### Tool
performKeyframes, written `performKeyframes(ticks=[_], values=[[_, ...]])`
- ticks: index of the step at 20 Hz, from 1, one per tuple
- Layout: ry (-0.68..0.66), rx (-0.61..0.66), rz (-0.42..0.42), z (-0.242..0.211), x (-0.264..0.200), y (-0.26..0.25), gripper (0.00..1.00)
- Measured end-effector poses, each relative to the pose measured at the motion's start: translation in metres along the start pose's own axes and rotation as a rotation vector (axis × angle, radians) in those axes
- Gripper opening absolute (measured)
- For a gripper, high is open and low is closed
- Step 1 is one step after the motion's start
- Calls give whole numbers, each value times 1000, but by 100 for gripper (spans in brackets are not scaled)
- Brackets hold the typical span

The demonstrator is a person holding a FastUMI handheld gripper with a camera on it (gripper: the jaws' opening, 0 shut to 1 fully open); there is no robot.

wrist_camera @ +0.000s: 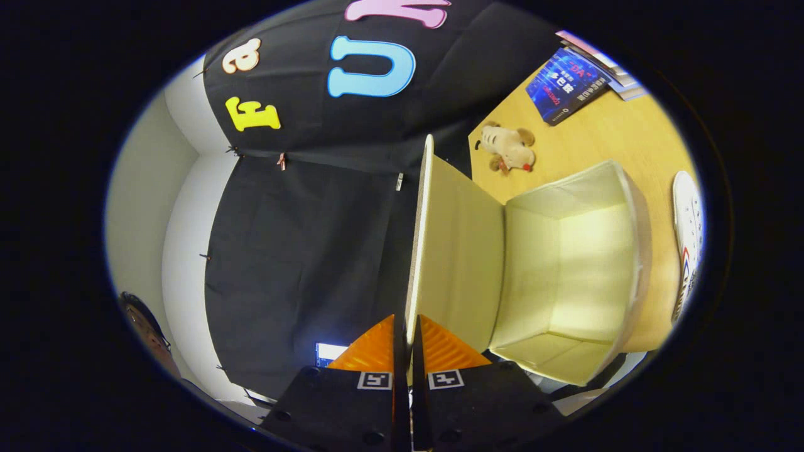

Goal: Open the storage box then place both shoes into the box .Put the left shoe in first, then the right shoe, with the right side of both shoes facing outward in a uniform manner.

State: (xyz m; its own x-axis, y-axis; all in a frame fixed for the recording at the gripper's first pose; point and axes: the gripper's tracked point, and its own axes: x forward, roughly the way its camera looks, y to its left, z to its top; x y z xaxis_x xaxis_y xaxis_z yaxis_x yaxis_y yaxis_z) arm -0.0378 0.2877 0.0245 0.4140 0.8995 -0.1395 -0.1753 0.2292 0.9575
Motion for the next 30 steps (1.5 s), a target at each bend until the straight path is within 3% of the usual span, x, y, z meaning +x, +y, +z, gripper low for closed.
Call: performKeyframes(ticks=[11, 18, 25, 30], values=[[-9, -49, -26, -27, 134, 33, 8], [27, -59, -86, -49, 201, 11, 8], [53, -121, -158, -52, 213, -10, 11], [-24, -251, -246, -30, 180, -24, 97]])
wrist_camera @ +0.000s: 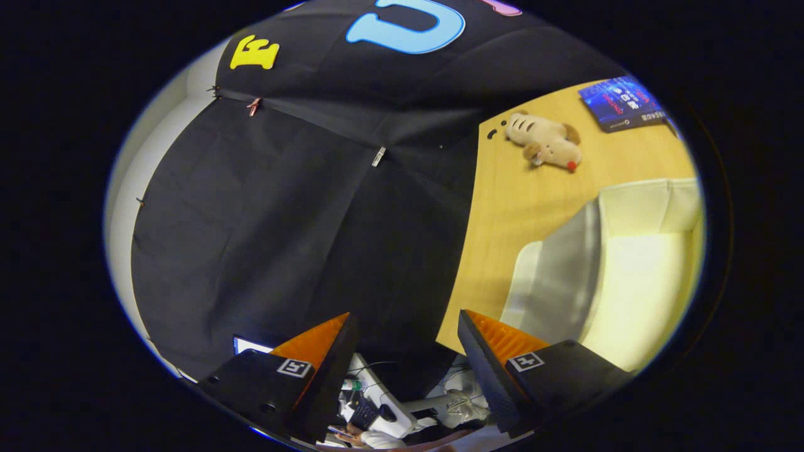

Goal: Open the storage box then place both shoes into the box .Put the left shoe in first, then the right shoe, with the right side of both shoes facing outward in a uniform manner.

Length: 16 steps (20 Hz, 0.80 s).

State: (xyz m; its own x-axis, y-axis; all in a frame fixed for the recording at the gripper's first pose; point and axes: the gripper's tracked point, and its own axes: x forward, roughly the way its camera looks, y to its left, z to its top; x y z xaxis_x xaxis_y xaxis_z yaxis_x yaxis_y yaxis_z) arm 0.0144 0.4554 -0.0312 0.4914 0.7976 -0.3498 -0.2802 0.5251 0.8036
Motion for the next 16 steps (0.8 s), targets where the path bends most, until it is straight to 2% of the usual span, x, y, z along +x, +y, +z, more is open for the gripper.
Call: performKeyframes(ticks=[4, 8, 11, 14, 16], values=[[-155, -135, -127, 28, -54, -20, 98], [-265, -262, -300, 43, -117, -58, 98], [-304, -259, -413, 44, -165, -92, 98], [-332, -244, -486, 42, -214, -123, 98], [-334, -241, -561, 35, -238, -160, 98]])
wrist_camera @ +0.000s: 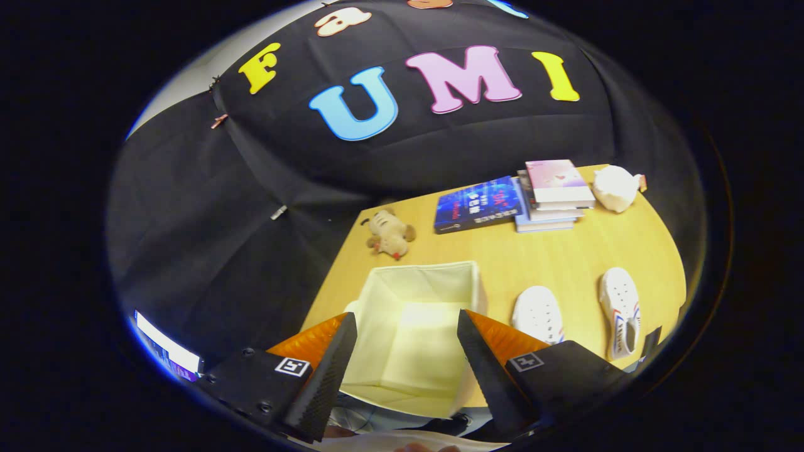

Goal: Open the storage box then place both shoes into the box .Put the left shoe in first, then the right shoe, with the right side of both shoes facing outward in a uniform manner.

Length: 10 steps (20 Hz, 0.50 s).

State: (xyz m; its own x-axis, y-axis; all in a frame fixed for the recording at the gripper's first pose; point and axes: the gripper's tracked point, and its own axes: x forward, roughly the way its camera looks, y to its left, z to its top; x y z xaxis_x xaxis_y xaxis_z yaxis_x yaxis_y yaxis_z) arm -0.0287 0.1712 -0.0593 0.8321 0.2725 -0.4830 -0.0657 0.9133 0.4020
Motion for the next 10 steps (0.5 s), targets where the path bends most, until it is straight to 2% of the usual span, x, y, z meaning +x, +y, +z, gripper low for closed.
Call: performKeyframes(ticks=[6, 10], values=[[102, -40, -214, -38, 5, -133, 99], [187, -158, -262, -67, 22, -198, 99]])
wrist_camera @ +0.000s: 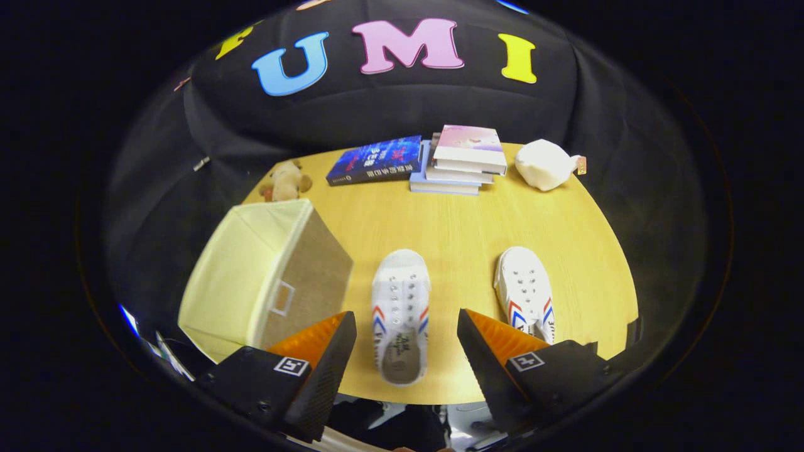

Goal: Open the storage box then place both shoes into the box .Put the left shoe in first, then the right shoe, with the right side of both shoes facing outward in a uniform manner.

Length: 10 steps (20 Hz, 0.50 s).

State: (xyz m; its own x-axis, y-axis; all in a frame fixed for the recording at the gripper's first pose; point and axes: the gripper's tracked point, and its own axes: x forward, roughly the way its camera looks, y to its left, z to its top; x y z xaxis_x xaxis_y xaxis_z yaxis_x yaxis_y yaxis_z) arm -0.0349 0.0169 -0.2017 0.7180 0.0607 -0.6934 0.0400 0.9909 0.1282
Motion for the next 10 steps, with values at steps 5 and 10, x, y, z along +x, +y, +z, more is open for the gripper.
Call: performKeyframes(ticks=[5, 10], values=[[120, -75, 29, -40, 41, -26, 99], [195, -66, 80, -56, 74, -29, 100]])
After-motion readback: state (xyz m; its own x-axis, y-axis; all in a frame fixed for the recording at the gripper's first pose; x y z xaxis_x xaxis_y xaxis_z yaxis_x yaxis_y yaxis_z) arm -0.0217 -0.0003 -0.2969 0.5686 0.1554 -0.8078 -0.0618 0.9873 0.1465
